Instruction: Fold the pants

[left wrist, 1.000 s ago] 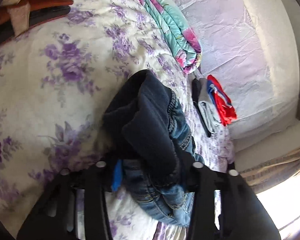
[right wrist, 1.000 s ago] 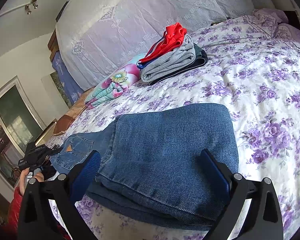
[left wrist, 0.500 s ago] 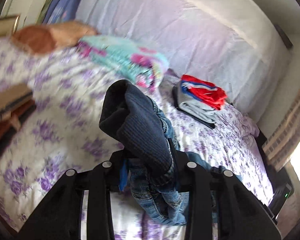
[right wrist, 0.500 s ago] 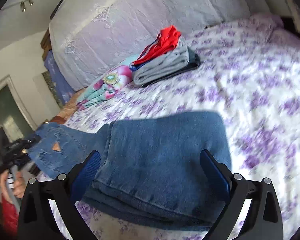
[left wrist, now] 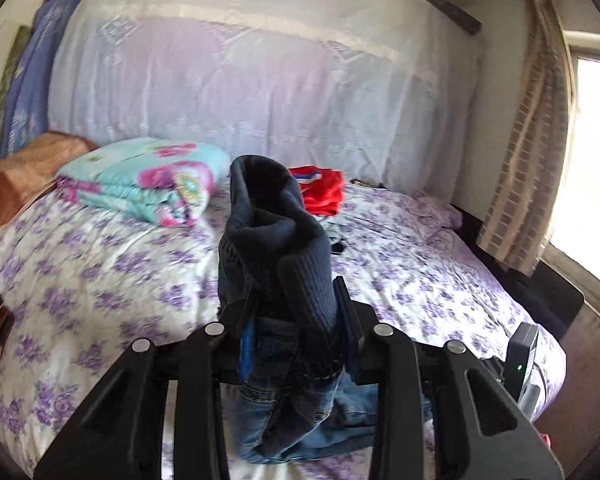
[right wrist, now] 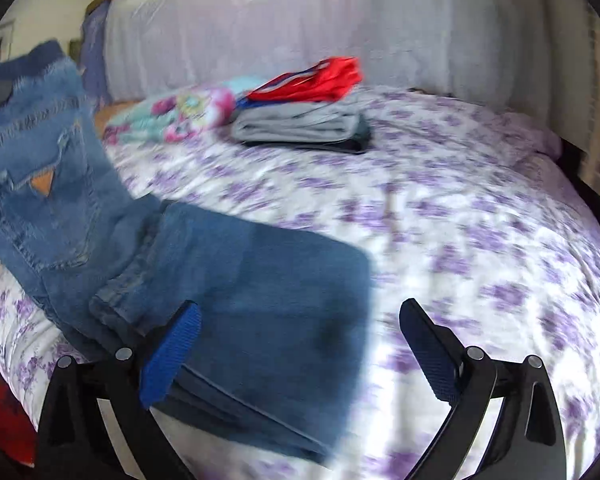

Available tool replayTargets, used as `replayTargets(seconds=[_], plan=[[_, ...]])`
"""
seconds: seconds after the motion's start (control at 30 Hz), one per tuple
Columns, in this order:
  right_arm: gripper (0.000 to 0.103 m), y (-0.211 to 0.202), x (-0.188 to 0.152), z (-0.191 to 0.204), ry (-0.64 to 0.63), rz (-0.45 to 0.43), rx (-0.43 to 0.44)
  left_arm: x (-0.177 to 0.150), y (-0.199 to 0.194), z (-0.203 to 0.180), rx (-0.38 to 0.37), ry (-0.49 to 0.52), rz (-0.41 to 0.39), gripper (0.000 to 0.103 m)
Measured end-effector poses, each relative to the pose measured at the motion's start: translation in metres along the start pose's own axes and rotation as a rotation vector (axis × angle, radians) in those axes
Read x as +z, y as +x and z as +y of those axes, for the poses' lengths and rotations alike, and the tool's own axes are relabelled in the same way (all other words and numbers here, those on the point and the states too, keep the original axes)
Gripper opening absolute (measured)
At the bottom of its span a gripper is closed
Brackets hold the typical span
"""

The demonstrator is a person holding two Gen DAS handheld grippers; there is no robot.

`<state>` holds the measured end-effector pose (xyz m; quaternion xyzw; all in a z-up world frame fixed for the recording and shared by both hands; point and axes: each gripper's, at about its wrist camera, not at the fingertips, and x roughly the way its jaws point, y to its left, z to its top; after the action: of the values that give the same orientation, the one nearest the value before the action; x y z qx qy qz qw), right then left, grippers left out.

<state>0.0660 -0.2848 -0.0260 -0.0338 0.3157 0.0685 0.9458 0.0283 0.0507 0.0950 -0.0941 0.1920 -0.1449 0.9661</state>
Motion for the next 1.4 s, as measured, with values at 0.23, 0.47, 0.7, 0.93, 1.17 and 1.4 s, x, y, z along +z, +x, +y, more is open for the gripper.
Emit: replayTargets(seconds=[0.23,0.47,0.7,0.93,1.17,1.4], plan=[[0.1,0.011,-0.042,-0.094,0.414,0.056,0.099,-0.014,0.03,-0.079,-0.068,0.151,0.017,0.03],[0.1,0.008,-0.047,-0.095,0.456,0.017,0.156,-0.081,0.089,-0.166,-0.103,0.375,0.137,0.029],[0.1,0.008,-0.046,-0.106,0.474,0.015,0.201,-0.127,0.122,-0.181,-0.082,0.481,0.267,0.034],[0.1,0.008,-0.046,-0.105,0.471,0.016,0.197,-0.106,0.094,-0.174,-0.27,0.338,0.31,0.069],[0.1,0.008,-0.046,-0.105,0.469,0.016,0.195,-0.071,0.093,-0.121,-0.057,0.227,0.247,0.077],[0.1,0.008,-0.045,-0.105,0.47,0.016,0.195,-0.135,0.124,-0.114,0.008,0.382,0.296,0.083]])
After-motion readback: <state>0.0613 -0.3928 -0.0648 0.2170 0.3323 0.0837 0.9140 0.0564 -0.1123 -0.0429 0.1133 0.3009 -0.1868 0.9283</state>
